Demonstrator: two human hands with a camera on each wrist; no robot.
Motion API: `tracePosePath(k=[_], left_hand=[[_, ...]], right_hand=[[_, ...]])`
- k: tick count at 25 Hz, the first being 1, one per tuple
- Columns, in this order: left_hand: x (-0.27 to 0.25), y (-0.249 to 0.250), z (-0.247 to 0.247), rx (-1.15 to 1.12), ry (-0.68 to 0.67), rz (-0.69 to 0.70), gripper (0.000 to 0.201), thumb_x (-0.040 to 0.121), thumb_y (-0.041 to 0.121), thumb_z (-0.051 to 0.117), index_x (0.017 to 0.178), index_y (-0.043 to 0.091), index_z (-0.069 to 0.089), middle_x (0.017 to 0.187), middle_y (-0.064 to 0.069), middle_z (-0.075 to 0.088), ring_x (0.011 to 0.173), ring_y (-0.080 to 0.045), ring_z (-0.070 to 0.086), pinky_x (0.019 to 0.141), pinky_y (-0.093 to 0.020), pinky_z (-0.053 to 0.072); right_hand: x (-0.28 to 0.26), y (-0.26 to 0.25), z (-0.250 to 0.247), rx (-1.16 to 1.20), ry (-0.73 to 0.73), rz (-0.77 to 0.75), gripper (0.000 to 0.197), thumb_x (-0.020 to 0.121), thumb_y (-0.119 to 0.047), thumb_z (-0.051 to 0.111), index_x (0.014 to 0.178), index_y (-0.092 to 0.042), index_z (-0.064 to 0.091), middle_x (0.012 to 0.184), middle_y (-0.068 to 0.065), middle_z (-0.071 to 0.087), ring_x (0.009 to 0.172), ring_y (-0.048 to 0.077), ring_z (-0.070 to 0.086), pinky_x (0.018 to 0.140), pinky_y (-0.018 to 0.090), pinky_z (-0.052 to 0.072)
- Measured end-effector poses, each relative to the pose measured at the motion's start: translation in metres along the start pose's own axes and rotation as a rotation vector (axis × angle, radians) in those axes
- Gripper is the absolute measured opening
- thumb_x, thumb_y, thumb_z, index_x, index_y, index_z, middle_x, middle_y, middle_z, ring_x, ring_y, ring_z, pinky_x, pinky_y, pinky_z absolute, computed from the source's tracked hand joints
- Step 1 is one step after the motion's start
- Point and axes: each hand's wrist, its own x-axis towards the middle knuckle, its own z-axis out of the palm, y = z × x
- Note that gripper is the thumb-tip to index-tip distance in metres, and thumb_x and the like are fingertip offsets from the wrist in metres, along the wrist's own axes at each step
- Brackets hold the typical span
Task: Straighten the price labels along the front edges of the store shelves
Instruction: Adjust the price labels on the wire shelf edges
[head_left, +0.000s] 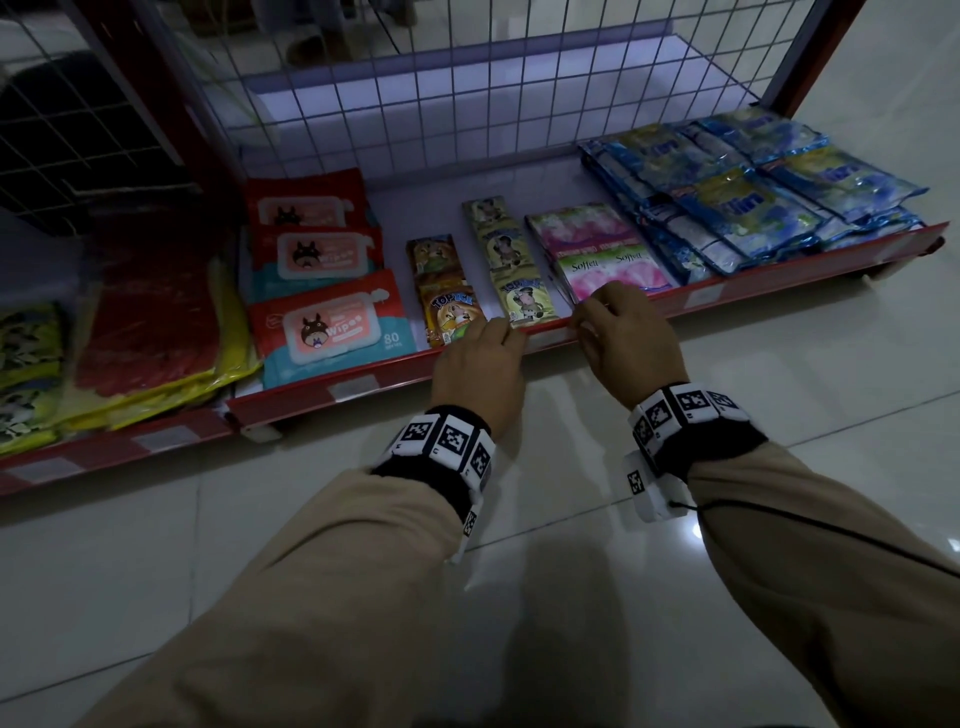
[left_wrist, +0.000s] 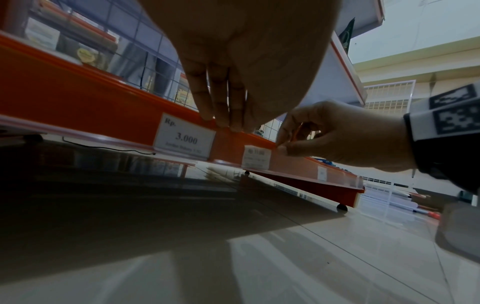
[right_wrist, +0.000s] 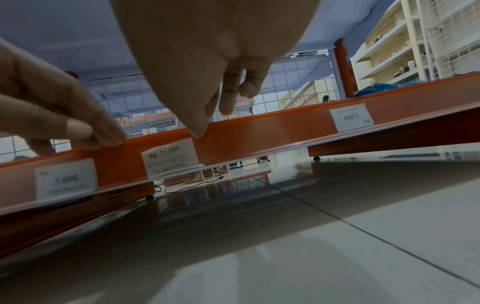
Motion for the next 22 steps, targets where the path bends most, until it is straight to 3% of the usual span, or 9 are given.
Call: tracePosePath(k=[5, 12, 19, 22], left_hand=[[-0.012, -0.004, -0.010, -0.019, -0.019, 0.037, 0.024, 0.086, 0.011, 0.049, 0.108, 0.011, 0.060, 0.104, -0.009, 0.062, 0.099, -0.029, 0.053, 0.070, -0.034, 0.039], [-0.023, -0.017, -0.055, 0.069, -0.080, 0.073, 0.029, 0.092, 0.024, 0.047, 0.116, 0.015, 0.060, 0.114, -0.009, 0.060, 0.109, -0.029, 0.051, 0.082, -0.039, 0.045], [-0.006, -0.025, -0.173, 0.076, 0.153, 0.139, 0.026, 0.093, 0.026, 0.045, 0.112, 0.017, 0.062, 0.112, -0.005, 0.062, 0.106, -0.028, 0.053, 0.081, -0.037, 0.045], [-0.002, -0.026, -0.218, 0.044, 0.206, 0.176, 0.029, 0.093, 0.029, 0.047, 0.117, 0.020, 0.059, 0.115, -0.003, 0.061, 0.110, -0.027, 0.051, 0.087, -0.040, 0.047]], right_hand=[[-0.004, -0.001, -0.009, -0.013, -0.029, 0.031, 0.012, 0.082, -0.007, 0.062, 0.093, -0.002, 0.064, 0.095, 0.019, 0.058, 0.088, 0.037, 0.054, 0.066, 0.045, 0.049], [0.002, -0.026, -0.047, 0.134, -0.018, 0.090, 0.012, 0.088, -0.015, 0.061, 0.097, -0.009, 0.065, 0.097, 0.013, 0.060, 0.088, 0.032, 0.057, 0.068, 0.040, 0.048], [0.036, -0.075, -0.120, 0.190, 0.183, 0.091, 0.010, 0.088, -0.021, 0.062, 0.094, -0.014, 0.063, 0.093, 0.007, 0.061, 0.079, 0.024, 0.057, 0.066, 0.037, 0.047], [0.050, -0.096, -0.155, 0.170, 0.246, 0.079, 0.010, 0.087, -0.022, 0.063, 0.093, -0.014, 0.063, 0.091, 0.005, 0.062, 0.078, 0.022, 0.056, 0.064, 0.034, 0.046]])
